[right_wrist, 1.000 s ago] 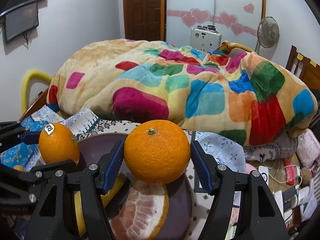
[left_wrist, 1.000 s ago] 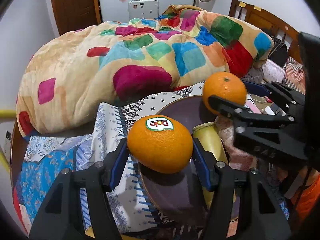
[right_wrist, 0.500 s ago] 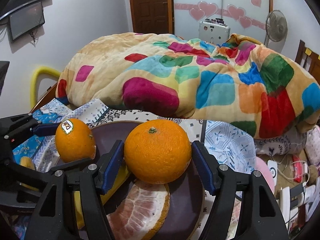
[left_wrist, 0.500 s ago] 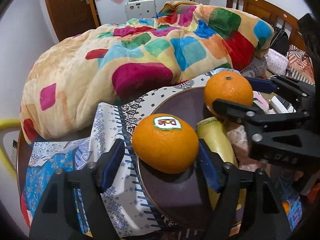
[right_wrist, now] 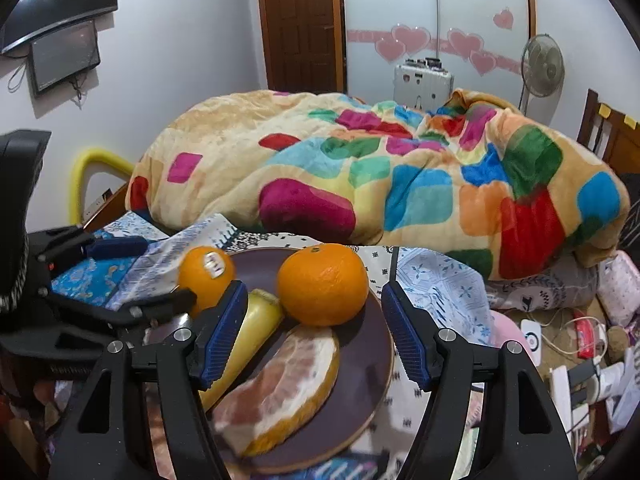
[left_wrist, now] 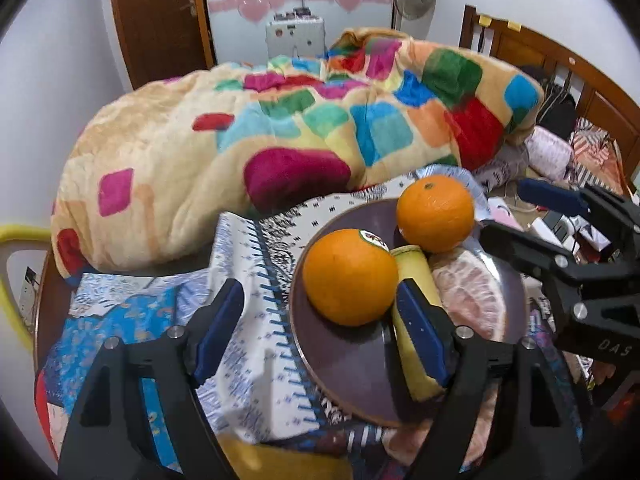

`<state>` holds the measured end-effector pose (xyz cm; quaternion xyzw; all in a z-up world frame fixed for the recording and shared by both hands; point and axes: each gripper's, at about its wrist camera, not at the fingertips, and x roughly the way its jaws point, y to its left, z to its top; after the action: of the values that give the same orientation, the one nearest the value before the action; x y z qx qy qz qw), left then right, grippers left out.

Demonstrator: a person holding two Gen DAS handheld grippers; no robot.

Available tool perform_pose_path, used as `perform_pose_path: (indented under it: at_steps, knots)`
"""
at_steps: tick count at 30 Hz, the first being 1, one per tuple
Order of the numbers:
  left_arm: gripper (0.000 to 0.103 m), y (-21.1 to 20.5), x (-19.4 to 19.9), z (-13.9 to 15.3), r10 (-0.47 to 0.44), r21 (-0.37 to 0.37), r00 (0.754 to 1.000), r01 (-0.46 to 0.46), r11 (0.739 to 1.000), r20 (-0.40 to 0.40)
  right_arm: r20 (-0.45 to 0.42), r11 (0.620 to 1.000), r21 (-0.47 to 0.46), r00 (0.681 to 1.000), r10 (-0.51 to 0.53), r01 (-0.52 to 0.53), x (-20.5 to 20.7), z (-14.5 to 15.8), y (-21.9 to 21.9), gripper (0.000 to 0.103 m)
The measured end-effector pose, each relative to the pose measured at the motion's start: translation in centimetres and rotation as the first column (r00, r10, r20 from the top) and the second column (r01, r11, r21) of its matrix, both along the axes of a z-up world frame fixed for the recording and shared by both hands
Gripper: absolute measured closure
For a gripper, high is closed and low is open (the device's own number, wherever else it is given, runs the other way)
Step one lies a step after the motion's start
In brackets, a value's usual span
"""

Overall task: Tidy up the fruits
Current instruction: 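Carry both oranges over the dark plate and lower them onto it, then open both grippers and withdraw from the oranges, then grasp the lying yellow cylinder with the left gripper while the right grasps another pomelo segment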

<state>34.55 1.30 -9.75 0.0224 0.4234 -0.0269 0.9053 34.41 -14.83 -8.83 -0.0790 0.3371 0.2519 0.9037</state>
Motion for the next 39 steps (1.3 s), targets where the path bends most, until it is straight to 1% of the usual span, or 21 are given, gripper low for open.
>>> perform_pose_path:
  at_steps: [5, 8, 12, 14, 18, 21, 22, 26, 27, 31, 34, 37, 38, 39]
  knots:
    - [0.019, 0.7, -2.8, 1.7, 0.015, 0.013, 0.999, -0.015, 1.0, 0.039, 0.042, 1.0, -0.004, 0.999, 0.002, -0.002, -2.7, 1.1, -0.4, 0.037]
    - [0.019, 1.3, -4.4, 1.7, 0.027, 0.027, 0.999, -0.028, 0.999, 0.032, 0.047, 1.0, 0.001, 0.999, 0.007, -0.007, -4.0, 1.1, -0.6, 0.036]
    - [0.018, 2.4, -6.2, 0.6, 0.066, 0.039, 0.998, -0.066, 0.997, 0.012, 0.035, 1.0, 0.009, 0.999, 0.011, -0.012, -5.5, 0.6, -1.2, 0.036]
    - [0.017, 3.0, -6.9, -0.5, 0.098, 0.043, 0.995, -0.097, 0.994, -0.012, 0.033, 1.0, 0.003, 0.999, 0.013, -0.013, -6.1, 0.2, -1.3, 0.036]
    - [0.017, 3.9, -7.9, -2.2, 0.146, 0.024, 0.988, -0.145, 0.989, -0.044, 0.021, 1.0, -0.002, 1.0, 0.019, -0.019, -7.3, -0.8, -1.7, 0.036]
    - [0.009, 3.7, -7.9, -3.3, 0.171, 0.015, 0.983, -0.171, 0.985, -0.059, 0.009, 1.0, -0.015, 1.0, 0.027, -0.027, -7.8, -1.7, -1.7, 0.035]
    - [0.008, 3.5, -7.8, -3.6, 0.176, 0.021, 0.983, -0.175, 0.984, -0.061, 0.005, 0.999, -0.022, 1.0, 0.03, -0.03, -7.9, -2.1, -1.6, 0.035]
    - [0.008, 2.6, -7.6, -4.4, 0.188, 0.076, 0.981, -0.183, 0.98, -0.058, -0.018, 0.998, -0.026, 0.999, 0.051, -0.051, -8.4, -3.0, -1.6, 0.035]
    - [0.008, 2.5, -7.7, -4.4, 0.19, 0.08, 0.98, -0.185, 0.979, -0.054, -0.028, 0.998, -0.024, 0.998, 0.06, -0.061, -8.5, -3.2, -1.5, 0.035]
    - [0.007, 3.1, -9.3, -4.4, 0.172, 0.069, 0.985, -0.169, 0.983, -0.033, -0.056, 0.995, -0.021, 0.994, 0.094, -0.095, -9.1, -3.7, -1.1, 0.035]
    - [0.007, 4.0, -11.2, -4.3, 0.164, 0.044, 0.986, -0.163, 0.986, -0.014, -0.063, 0.99, -0.038, 0.989, 0.136, -0.139, -9.6, -4.1, -0.4, 0.035]
    - [0.008, 4.6, -12.2, -4.4, 0.156, 0.047, 0.987, -0.155, 0.987, -0.037, -0.076, 0.982, -0.063, 0.982, 0.171, -0.176, -9.8, -4.5, 0.7, 0.035]
    - [0.008, 4.8, -12.5, -4.6, 0.148, 0.038, 0.987, -0.146, 0.989, -0.059, -0.08, 0.981, -0.072, 0.981, 0.175, -0.181, -9.8, -4.7, 0.9, 0.035]
    - [0.008, 4.9, -12.6, -4.7, 0.147, 0.032, 0.987, -0.145, 0.989, -0.062, -0.084, 0.979, -0.082, 0.98, 0.18, -0.187, -9.8, -4.9, 1.2, 0.035]
